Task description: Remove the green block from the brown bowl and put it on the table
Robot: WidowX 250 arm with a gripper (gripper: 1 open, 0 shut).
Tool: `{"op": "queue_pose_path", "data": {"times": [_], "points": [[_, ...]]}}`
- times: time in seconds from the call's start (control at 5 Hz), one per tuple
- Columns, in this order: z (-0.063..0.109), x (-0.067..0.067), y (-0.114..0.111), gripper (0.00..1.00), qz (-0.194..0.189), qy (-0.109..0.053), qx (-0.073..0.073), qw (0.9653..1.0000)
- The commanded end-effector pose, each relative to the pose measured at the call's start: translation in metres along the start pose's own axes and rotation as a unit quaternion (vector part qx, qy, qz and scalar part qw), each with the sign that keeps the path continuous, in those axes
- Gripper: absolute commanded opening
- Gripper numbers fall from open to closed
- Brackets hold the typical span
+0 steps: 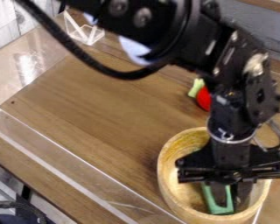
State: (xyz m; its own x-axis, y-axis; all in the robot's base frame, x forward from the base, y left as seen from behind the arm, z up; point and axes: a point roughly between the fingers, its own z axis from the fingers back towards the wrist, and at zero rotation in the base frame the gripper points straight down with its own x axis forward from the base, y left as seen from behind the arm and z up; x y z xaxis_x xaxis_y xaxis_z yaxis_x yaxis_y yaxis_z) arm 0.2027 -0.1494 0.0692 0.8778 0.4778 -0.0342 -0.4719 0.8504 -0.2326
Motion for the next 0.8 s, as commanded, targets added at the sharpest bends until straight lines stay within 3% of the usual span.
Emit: {"op": "queue_pose_path", "data": {"times": [0.0, 0.4, 0.6], "points": [[0.019, 0.0, -0.015, 0.0, -0.048, -0.008, -0.001, 0.9988], [0.093, 0.03, -0.001, 0.0, 0.018, -0.048, 0.001, 0.9987], [0.118, 0.041, 0.014, 0.0, 0.0, -0.055, -0.006, 0.9985]]}}
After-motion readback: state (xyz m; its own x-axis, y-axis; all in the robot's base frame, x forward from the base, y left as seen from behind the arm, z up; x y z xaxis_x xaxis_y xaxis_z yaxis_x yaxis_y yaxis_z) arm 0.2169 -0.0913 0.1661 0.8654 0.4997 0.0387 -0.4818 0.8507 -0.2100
